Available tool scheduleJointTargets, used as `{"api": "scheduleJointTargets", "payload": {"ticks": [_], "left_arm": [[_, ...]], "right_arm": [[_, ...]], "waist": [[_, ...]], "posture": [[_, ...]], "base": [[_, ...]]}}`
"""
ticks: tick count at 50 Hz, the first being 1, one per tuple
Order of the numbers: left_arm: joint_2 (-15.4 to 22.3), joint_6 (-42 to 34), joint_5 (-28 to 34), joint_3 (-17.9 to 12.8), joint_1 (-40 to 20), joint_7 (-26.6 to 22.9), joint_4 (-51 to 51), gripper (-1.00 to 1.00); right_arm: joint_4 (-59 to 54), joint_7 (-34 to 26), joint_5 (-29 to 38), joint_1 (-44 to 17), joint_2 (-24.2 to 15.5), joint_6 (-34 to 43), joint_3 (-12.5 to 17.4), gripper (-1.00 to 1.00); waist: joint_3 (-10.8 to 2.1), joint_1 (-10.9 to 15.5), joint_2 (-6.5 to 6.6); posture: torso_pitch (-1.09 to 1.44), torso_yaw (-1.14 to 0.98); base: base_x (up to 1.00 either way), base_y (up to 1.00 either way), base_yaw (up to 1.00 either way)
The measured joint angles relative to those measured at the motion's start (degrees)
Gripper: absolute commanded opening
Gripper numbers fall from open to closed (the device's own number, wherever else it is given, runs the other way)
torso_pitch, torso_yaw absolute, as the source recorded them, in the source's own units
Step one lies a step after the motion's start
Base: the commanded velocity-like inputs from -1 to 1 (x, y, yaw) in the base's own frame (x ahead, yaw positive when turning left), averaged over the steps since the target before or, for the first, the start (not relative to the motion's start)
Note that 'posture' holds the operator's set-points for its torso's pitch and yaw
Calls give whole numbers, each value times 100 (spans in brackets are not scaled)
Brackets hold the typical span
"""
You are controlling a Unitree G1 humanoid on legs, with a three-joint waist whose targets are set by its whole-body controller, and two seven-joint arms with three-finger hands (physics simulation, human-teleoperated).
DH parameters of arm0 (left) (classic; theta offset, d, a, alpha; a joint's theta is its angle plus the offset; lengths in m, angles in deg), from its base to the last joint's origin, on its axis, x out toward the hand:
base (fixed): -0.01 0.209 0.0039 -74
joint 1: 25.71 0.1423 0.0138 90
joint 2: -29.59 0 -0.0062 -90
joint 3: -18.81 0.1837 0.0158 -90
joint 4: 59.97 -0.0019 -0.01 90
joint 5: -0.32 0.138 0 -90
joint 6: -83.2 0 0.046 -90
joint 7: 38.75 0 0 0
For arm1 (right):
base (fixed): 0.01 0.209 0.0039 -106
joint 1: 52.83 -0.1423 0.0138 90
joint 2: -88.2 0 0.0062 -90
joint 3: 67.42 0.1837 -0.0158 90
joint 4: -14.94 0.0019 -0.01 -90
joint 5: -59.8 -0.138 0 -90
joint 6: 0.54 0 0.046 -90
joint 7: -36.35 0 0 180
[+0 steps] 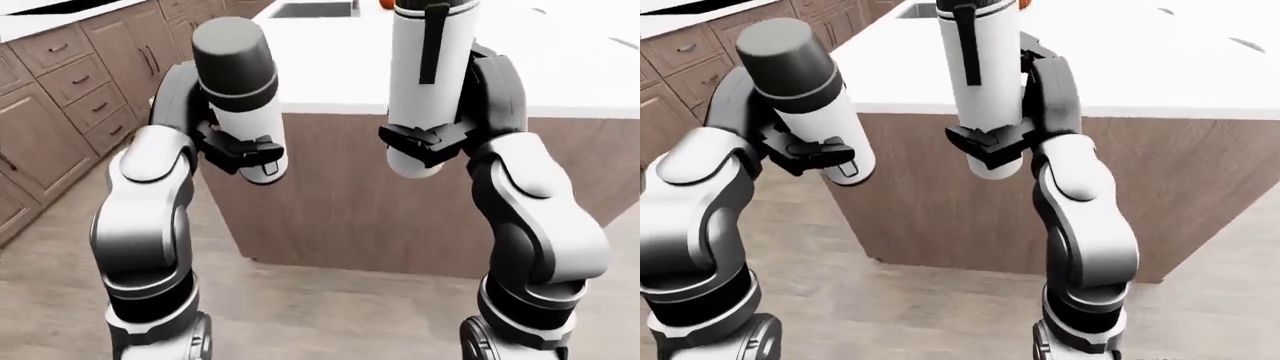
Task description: Move the drinks to the dining counter.
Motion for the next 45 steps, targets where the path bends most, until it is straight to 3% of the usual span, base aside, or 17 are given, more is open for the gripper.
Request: {"api": "scheduleJointTargets", "payload": {"ticks": [3,7,9,10,12,14,18,22,24,26,28,32,35,38,39,42,45], "left_arm": [[19,-34,14,16,-143,-9,18,-100],[59,88,41,-31,-249,-30,261,-100],[62,74,61,-24,-264,-33,222,-100],[58,55,67,-5,-267,-39,191,-100],[3,-2,69,61,-152,-68,151,-100],[14,-174,41,132,-124,-136,74,-100],[49,-222,114,38,-212,-144,165,-100],[59,-77,192,14,-318,-116,292,-100],[62,-75,225,-15,-197,-120,249,-100],[44,-119,251,-1,-150,-134,151,-100],[34,-130,250,26,-173,-158,150,-100],[-14,18,259,49,-158,-173,348,-100],[-53,32,290,66,-104,-189,253,-100],[-113,-34,273,148,35,-234,105,-100],[-126,-65,265,168,64,-248,68,-100],[-131,-75,250,193,46,-284,74,-100],[-60,-23,277,93,-88,-291,216,-100]], "right_arm": [[37,33,-56,-48,-41,63,73,-100],[346,114,-120,-170,-107,-100,182,-100],[373,139,-152,-196,-125,-140,185,-100],[378,149,-170,-192,-136,-135,190,-100],[337,161,-211,-94,-152,-99,200,-100],[257,191,-234,-84,-172,72,200,-100],[351,211,-335,-177,-201,123,172,-100],[431,226,-395,-231,-226,-40,206,-100],[353,220,-427,-125,-177,-43,107,-100],[264,204,-462,-92,-199,27,63,-100],[253,219,-459,-120,-212,41,106,-100],[424,286,-430,-203,-230,-69,195,-100],[411,293,-477,-208,-224,-84,179,-100],[305,304,-499,-21,-204,-40,172,-100],[232,311,-484,22,-215,5,152,-100],[130,328,-410,12,-215,156,141,-100],[294,315,-407,-138,-205,122,137,-100]], "waist": [[-83,-124,112],[-161,-289,105],[-139,-418,-51],[-84,-502,-230],[108,-487,-393],[29,-462,-511],[-182,-467,-348],[-228,-350,84],[-180,-324,115],[-243,-335,140],[-322,-386,84],[-77,-368,-184],[-49,-377,-512],[21,-380,-396],[-9,-412,-397],[-166,-452,-585],[-304,-348,-466]], "posture": [[0,0],[0,0],[0,0],[0,0],[0,0],[0,0],[0,0],[0,0],[0,0],[0,0],[0,0],[0,0],[0,0],[0,0],[0,0],[0,0],[0,0]], "base": [[70,37,0],[50,22,0],[48,17,0],[39,13,0],[25,9,0],[20,2,0],[20,0,0],[20,0,0],[18,0,0],[11,0,0],[6,0,0],[1,0,0],[0,0,0],[-6,2,0],[-41,27,0],[-40,28,0],[-34,22,0]]}}
